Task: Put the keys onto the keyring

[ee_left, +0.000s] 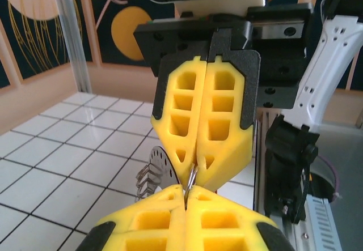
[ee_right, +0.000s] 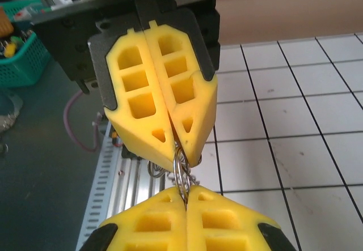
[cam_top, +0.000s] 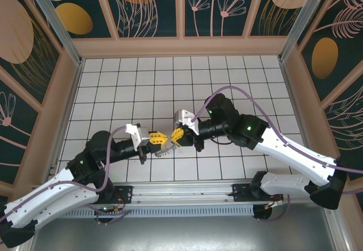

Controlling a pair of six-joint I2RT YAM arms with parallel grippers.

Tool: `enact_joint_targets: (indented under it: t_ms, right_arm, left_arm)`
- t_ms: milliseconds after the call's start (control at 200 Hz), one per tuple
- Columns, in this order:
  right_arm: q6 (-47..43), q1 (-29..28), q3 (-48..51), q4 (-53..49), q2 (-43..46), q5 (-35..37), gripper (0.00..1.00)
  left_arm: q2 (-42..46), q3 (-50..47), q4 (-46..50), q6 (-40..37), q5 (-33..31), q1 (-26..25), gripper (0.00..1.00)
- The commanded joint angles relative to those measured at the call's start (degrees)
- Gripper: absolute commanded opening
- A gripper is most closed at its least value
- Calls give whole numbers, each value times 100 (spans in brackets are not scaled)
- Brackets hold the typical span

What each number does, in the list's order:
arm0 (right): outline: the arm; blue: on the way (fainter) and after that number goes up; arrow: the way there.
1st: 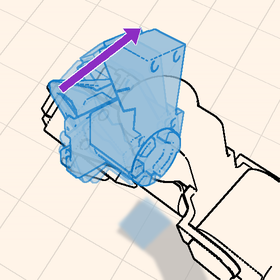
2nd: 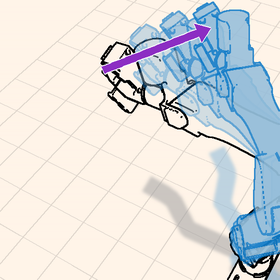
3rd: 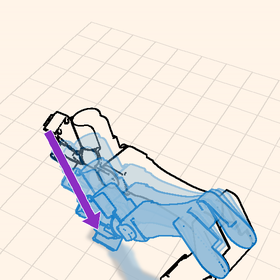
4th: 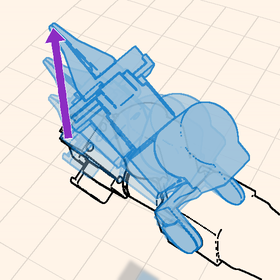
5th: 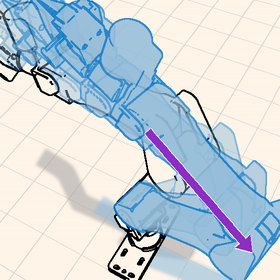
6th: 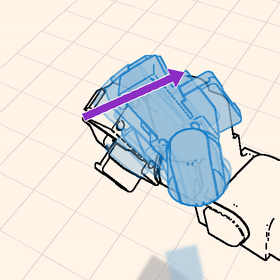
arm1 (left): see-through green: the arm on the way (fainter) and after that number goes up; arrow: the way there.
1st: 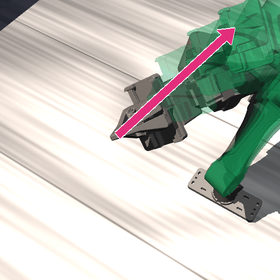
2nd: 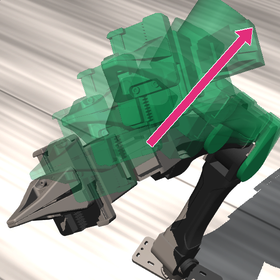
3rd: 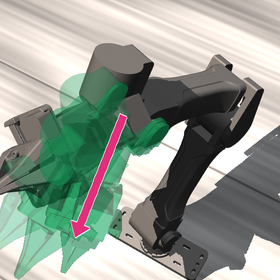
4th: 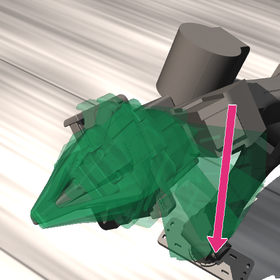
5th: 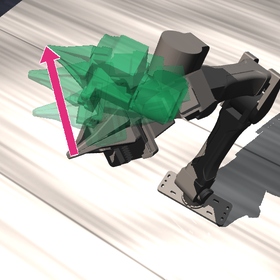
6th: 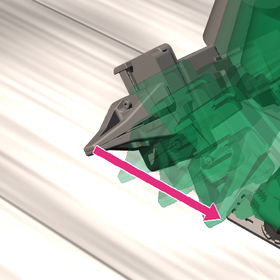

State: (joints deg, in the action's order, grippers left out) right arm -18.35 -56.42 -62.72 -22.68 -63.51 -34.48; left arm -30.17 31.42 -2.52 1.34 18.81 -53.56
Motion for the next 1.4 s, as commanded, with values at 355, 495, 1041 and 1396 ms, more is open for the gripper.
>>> enact_joint_targets:
  t_ms: [355, 495, 1041, 1396]
  right_arm:
    - [389, 167, 436, 829, 295, -181, 0]
    - [12, 158, 241, 446, 290, -253, 0]
    - [-850, -51, -938, -1144, -567, -323, 0]
    - [-771, -73, -1009, -1174, -619, -279, 0]
  left_arm:
    - [231, -362, -1491, 523, -26, 4, 0]
    - [-224, 150, -394, 182, 19, 10, 0]
    - [-1094, 1041, 1334, -618, 114, 5, 29]
    - [-996, 1068, 1281, -674, 698, 13, 7]
